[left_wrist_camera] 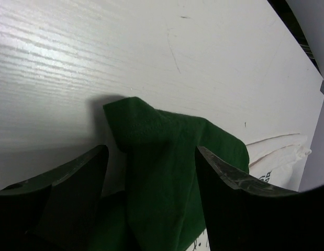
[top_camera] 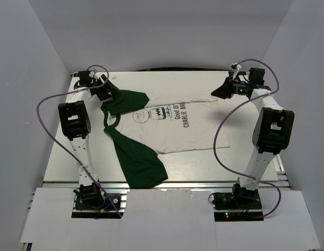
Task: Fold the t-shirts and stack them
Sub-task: Fold the flattened tshirt in 1/3 of the way
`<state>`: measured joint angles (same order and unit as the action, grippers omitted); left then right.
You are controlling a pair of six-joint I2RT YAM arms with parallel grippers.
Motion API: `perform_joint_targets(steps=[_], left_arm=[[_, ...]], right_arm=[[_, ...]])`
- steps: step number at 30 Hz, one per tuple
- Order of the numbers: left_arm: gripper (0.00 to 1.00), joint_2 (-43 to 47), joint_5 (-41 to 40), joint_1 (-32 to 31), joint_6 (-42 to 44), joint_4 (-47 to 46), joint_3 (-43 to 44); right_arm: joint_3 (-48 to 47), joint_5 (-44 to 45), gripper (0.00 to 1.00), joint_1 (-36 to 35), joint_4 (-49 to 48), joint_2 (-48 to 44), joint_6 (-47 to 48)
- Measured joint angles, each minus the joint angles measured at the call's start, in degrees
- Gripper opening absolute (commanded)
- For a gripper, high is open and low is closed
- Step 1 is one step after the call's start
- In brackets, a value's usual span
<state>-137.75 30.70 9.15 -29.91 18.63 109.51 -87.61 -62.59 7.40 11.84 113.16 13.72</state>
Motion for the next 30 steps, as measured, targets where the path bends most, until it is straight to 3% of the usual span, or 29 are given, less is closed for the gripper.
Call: perform_joint_targets(steps=[6,8,12,15,23,30], left_arm=[[0.54,-4.2,2.0,-0.1,-2.8,-2.0,3.7],[0.43,-5.3,2.7,-0.1,-3.8,-2.7,4.9],[0.12,-5.4,4.0,-0.1,-4.6,-4.1,4.7],[0.01,-4.5,5.5,-0.1,-4.8,-8.9,1.8],[0.00,4.5,10.4,-0.1,-5.5,-24.8,-14.0],[0.00,18.1,17.3,-0.1,-5.5,-33.9,-24.8]], right_arm=[[1.4,-0.4,0.37,0.0,0.2,-1.3,0.0],[1.8,-0.4,0.37,0.0,0.2,-1.6,0.0],[2.9,-0.5,0.37,0.0,0.3,-2.7,0.0],[3.1,-0.6,0.37,0.1,0.3,-3.3,0.0],[4.9,-1.1,0.36,0.2,0.5,-5.2,0.2],[7.0,-1.9,0.36,0.5,0.5,-6.7,0.3]])
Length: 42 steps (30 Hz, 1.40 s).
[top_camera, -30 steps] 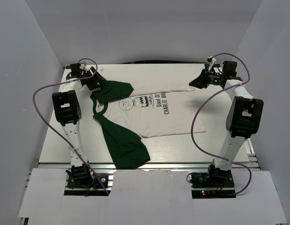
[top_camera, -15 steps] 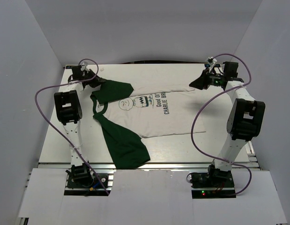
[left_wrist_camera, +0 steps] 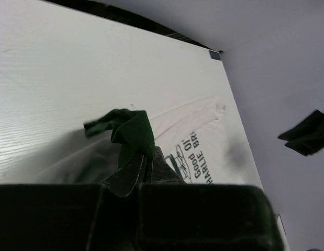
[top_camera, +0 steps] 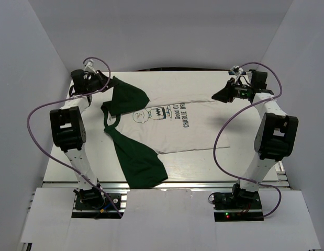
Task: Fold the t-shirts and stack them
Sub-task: Fold the flattened tshirt in 1/3 of the way
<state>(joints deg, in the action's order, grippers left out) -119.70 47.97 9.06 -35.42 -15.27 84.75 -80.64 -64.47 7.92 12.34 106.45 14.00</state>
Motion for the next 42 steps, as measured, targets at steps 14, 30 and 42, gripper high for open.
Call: perform_joint_targets(steps=[14,30,42], left_arm=[[0.00,13.1,14.1,0.0,2.5,-3.2,-23.1],[0.29,23.2,26.6,0.0,9.5,-3.2,-39.7],[0.50,26.4,29.2,-0.3,15.6,7.9,-44.2]], right_arm=[[0.9,-0.3,0.36,0.3,-0.1,-1.8,-0.1],[2.3,-0.4,0.36,0.3,-0.1,-2.9,-0.1],[2.9,-0.4,0.36,0.3,0.0,-3.0,0.2]])
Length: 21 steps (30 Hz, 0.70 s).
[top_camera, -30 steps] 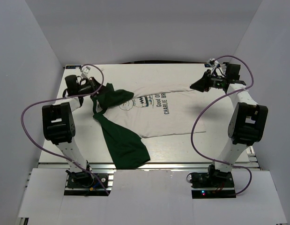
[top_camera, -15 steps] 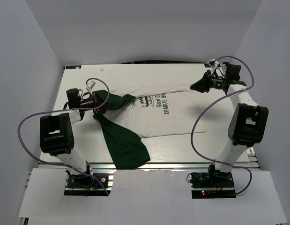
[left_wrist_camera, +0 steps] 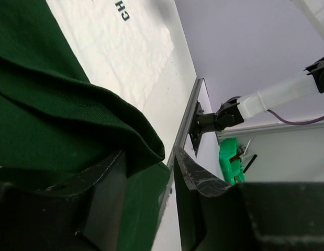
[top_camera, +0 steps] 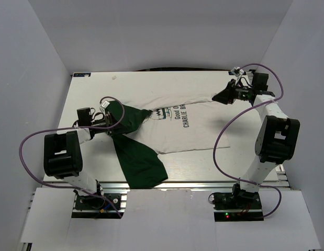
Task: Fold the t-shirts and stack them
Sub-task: Fold the flattened tshirt in 1/3 of the way
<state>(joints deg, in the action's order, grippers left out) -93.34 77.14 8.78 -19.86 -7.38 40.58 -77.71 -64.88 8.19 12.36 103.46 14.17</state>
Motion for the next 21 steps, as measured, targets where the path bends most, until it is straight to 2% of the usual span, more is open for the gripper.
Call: perform_joint_targets(steps=[2,5,8,10,11,12,17,21], left_arm=[[0.51,1.2,0.3,0.0,0.5,2.5,0.1],[0.62,4.1,2.3,-0.2,-0.7,4.7,1.5],[0.64,8.6,4.0,-0.5,-3.0,5.4,4.1],[0.70,11.1,5.0,-0.7,-4.2,5.2,5.4],[0.81,12.0,5.4,-0.7,-4.8,5.1,5.8],[0.97,12.6,5.8,-0.7,-5.0,5.0,5.9],[0.98,10.1,6.5,-0.7,-3.3,9.2,5.9],[0.98,5.6,4.1,-0.7,-0.9,14.1,6.1]], right_arm=[[0.0,0.0,0.36,0.0,0.0,0.0,0.0],[0.0,0.0,0.36,0.0,0.0,0.0,0.0],[0.0,0.0,0.36,-0.1,0.0,0.0,0.0],[0.0,0.0,0.36,-0.4,0.0,0.0,0.0],[0.0,0.0,0.36,-0.5,0.0,0.0,0.0],[0.0,0.0,0.36,-0.5,0.0,0.0,0.0],[0.0,0.0,0.36,-1.1,-0.1,0.0,-0.2],[0.0,0.0,0.36,-1.4,-0.1,0.0,-0.2]])
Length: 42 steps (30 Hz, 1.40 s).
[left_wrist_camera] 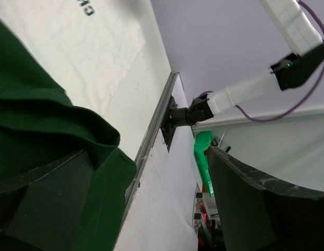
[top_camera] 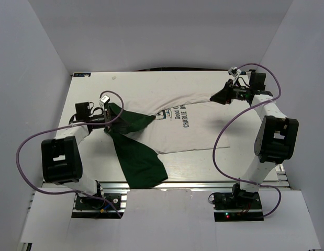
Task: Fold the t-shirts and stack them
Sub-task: Fold the flattened tshirt in 1/3 of the way
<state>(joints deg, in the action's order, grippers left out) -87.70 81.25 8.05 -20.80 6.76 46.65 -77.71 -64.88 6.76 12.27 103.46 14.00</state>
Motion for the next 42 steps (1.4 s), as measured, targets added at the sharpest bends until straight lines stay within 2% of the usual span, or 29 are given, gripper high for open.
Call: perform_joint_targets(steps=[3,10,13,15,20,24,29,37,42], left_arm=[[0.98,-1.1,-2.5,0.0,0.9,2.1,1.0],[0.98,-1.0,-9.7,0.0,3.5,4.0,9.6],[0.98,-0.4,-12.6,0.0,4.8,5.3,10.0],[0.97,-0.2,-12.0,0.0,5.3,5.8,9.8],[0.96,-0.1,-4.4,-1.1,6.8,8.4,5.3],[0.98,0.2,-4.1,-1.9,8.3,12.5,0.2],[0.98,2.5,-13.8,-2.0,8.5,16.3,-0.9],[0.98,12.2,-38.5,-2.0,6.7,18.1,2.3],[0.98,14.3,-39.3,-3.8,4.4,12.6,2.5]], right_arm=[[0.0,0.0,0.36,0.0,0.0,0.0,0.1],[0.0,0.0,0.36,0.0,0.0,0.0,0.2],[0.0,0.0,0.36,0.0,0.0,0.0,0.3],[0.0,0.0,0.36,0.0,0.0,0.0,0.5],[0.0,0.0,0.36,0.0,0.0,0.0,0.4],[0.0,0.2,0.36,0.0,0.0,0.0,0.3],[0.0,0.2,0.36,-0.1,0.0,0.0,0.3],[0.0,0.2,0.36,-0.4,0.0,0.0,0.3],[0.0,1.0,0.36,-1.5,0.4,0.0,1.7]])
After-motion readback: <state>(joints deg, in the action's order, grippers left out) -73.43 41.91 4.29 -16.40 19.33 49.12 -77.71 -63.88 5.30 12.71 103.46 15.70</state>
